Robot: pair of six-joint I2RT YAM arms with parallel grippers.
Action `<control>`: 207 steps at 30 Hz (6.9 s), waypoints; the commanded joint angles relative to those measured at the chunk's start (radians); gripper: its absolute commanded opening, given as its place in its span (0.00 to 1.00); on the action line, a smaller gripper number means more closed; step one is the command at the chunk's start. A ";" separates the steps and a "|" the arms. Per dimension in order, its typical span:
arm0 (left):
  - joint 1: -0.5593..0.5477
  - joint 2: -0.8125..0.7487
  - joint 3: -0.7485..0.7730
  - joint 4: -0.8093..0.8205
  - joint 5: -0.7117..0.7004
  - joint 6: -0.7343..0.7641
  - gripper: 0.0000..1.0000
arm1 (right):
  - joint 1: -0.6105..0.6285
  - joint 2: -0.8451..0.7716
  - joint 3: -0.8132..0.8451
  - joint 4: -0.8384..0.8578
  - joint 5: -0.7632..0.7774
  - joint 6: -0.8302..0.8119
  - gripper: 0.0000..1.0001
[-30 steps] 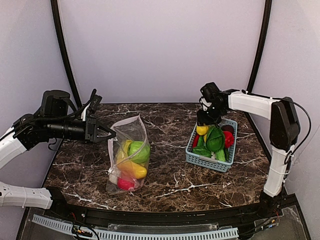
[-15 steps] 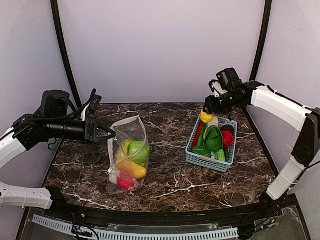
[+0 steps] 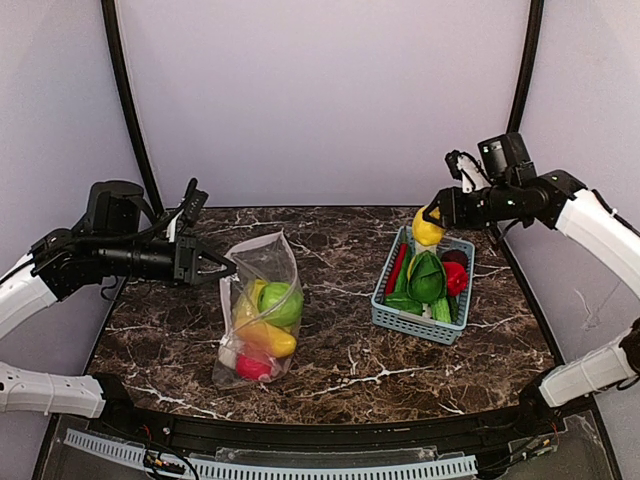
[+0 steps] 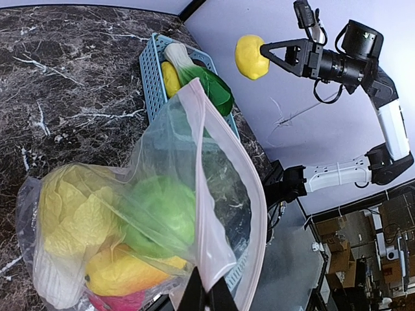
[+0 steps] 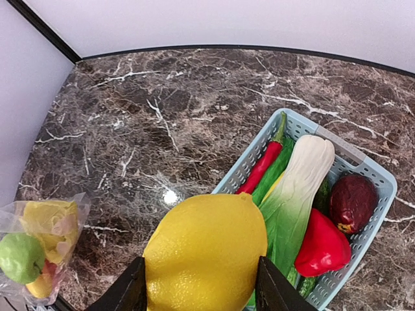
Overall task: Place the food in the zip-top bag and seal the zipper
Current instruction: Place the fake fruit in the zipper food storage bag, then pass from the left arm to the right, then pass from the right arm to the left
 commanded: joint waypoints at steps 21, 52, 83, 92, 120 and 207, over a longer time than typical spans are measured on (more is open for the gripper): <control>-0.004 0.032 -0.028 0.104 0.047 -0.021 0.01 | 0.502 0.010 0.235 0.123 -0.071 0.077 0.51; -0.002 0.012 -0.002 0.098 0.048 -0.032 0.01 | 0.756 0.536 0.494 0.037 0.048 0.039 0.51; -0.004 0.005 0.013 0.075 0.035 -0.021 0.01 | 0.746 0.280 0.437 0.084 0.150 0.040 0.92; -0.003 0.002 0.016 0.066 0.034 -0.018 0.01 | 0.661 0.298 0.378 0.028 0.155 0.100 0.74; -0.003 0.101 0.221 -0.118 0.002 0.115 0.01 | 0.630 0.289 0.501 0.005 0.163 0.092 0.00; -0.017 0.201 0.187 0.006 0.023 0.362 0.01 | 0.623 0.065 0.158 0.357 0.592 0.308 0.56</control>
